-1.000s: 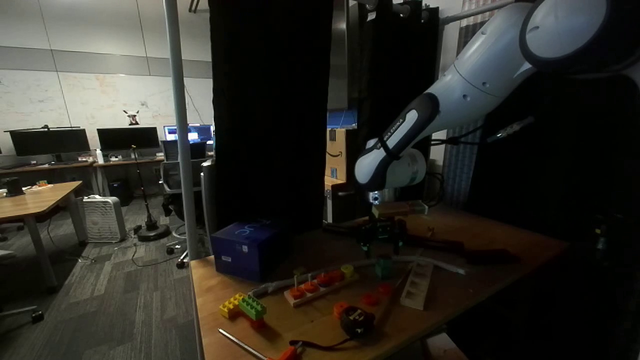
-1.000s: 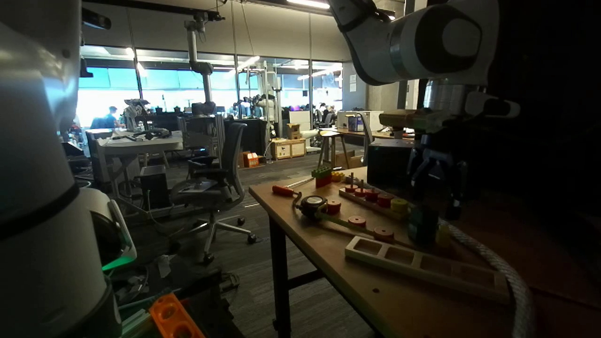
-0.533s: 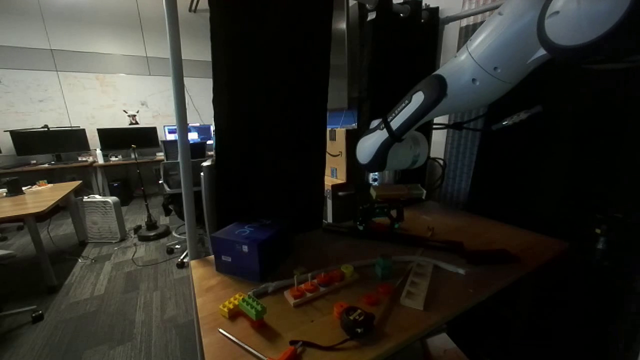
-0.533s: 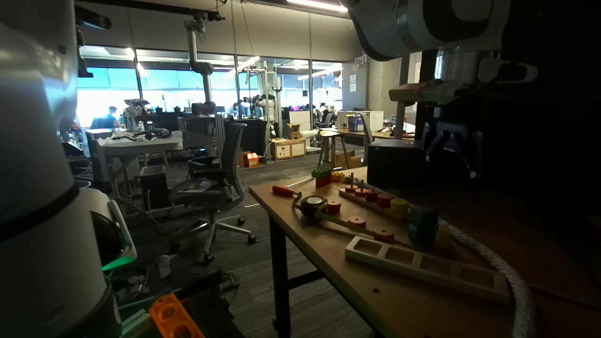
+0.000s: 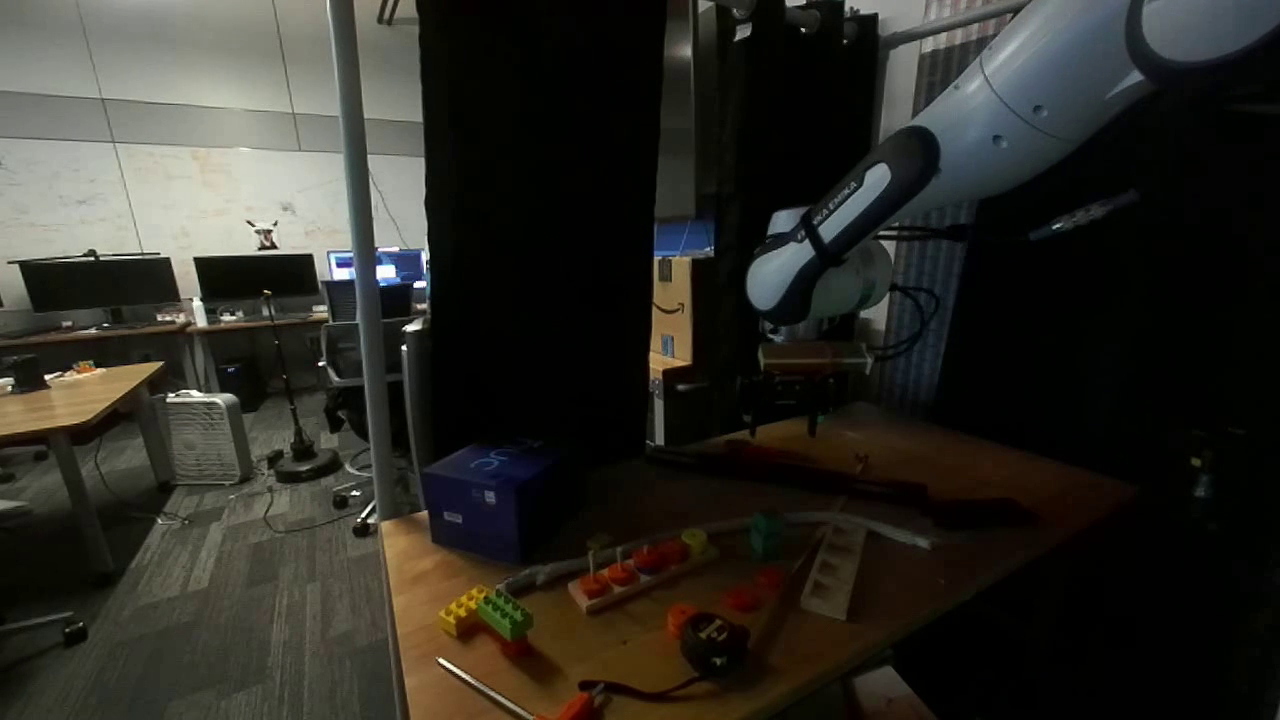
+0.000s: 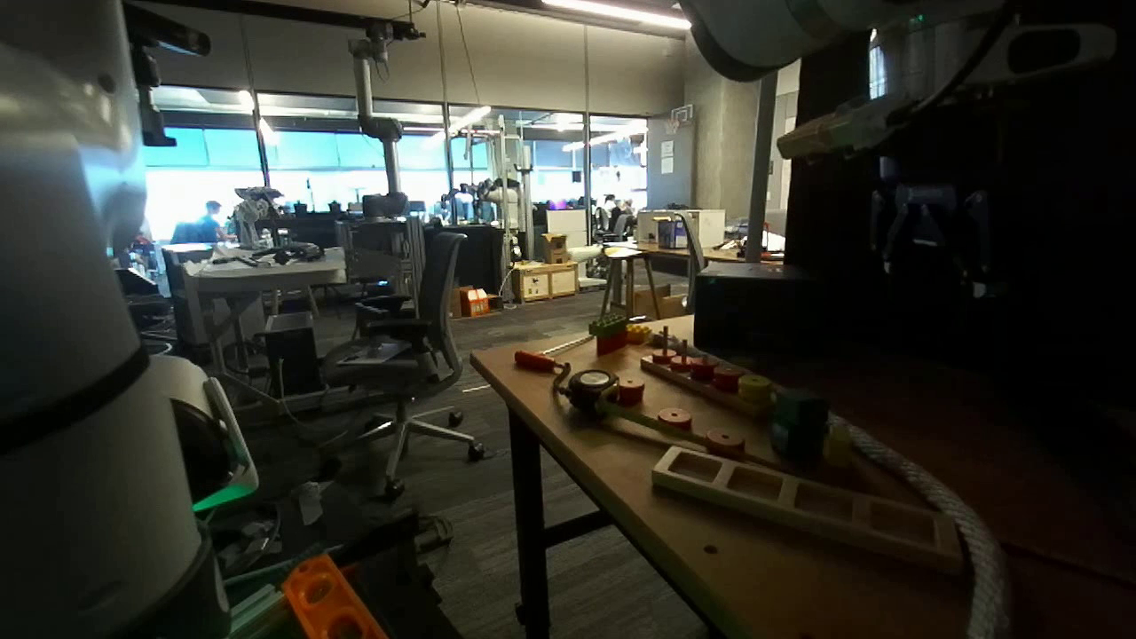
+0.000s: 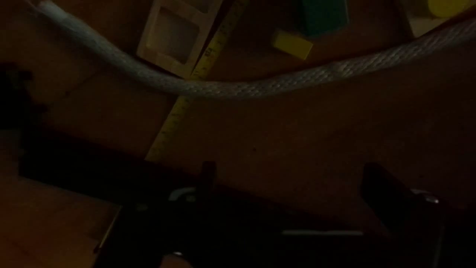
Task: Stack two green square blocks and the yellow square block together respectively
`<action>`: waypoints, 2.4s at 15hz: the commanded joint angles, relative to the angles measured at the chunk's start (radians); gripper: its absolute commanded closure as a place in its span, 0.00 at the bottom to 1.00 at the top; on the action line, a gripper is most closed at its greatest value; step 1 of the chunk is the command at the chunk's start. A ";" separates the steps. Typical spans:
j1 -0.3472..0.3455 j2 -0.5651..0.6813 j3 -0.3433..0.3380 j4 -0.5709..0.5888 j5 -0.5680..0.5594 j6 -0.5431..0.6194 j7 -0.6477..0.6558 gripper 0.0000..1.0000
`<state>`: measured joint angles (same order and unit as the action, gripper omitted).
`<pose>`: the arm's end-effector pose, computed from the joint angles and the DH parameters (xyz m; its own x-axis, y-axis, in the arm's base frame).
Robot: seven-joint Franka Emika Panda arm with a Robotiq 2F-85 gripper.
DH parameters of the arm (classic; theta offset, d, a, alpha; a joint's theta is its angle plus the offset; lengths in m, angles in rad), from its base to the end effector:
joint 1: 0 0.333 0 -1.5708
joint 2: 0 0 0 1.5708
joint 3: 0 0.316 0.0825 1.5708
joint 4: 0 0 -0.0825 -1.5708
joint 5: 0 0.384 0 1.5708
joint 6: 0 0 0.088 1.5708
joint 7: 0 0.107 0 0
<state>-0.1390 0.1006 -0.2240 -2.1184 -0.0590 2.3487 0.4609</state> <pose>0.5338 -0.2019 0.3798 0.7015 -0.6973 0.1472 -0.7054 -0.7088 0.0043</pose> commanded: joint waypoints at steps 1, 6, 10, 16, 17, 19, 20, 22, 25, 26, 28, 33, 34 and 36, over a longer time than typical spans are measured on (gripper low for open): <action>-0.014 -0.053 -0.020 -0.052 -0.064 0.048 0.133 0.00; -0.032 -0.050 -0.020 -0.059 -0.019 0.006 0.182 0.00; -0.044 -0.042 -0.008 -0.034 0.151 -0.081 0.109 0.00; -0.071 -0.016 -0.023 -0.001 0.386 -0.198 0.117 0.00; -0.078 -0.015 -0.026 -0.004 0.414 -0.206 0.113 0.00; -0.098 -0.006 -0.032 -0.005 0.480 -0.224 0.090 0.00; -0.106 0.000 -0.035 -0.005 0.500 -0.227 0.084 0.00; -0.119 0.011 -0.037 -0.005 0.544 -0.237 0.057 0.00; -0.131 0.035 -0.036 -0.005 0.586 -0.237 0.018 0.00; -0.134 0.049 -0.035 -0.001 0.597 -0.239 0.011 0.00; -0.136 0.074 -0.034 0.005 0.607 -0.240 0.000 0.00; -0.139 0.143 -0.029 0.032 0.615 -0.250 -0.017 0.00; -0.140 0.157 -0.026 0.042 0.615 -0.256 -0.028 0.00; -0.140 0.184 -0.020 0.059 0.614 -0.263 -0.043 0.00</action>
<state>-0.2673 0.2390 -0.2553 -2.1147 0.5301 2.1248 0.4550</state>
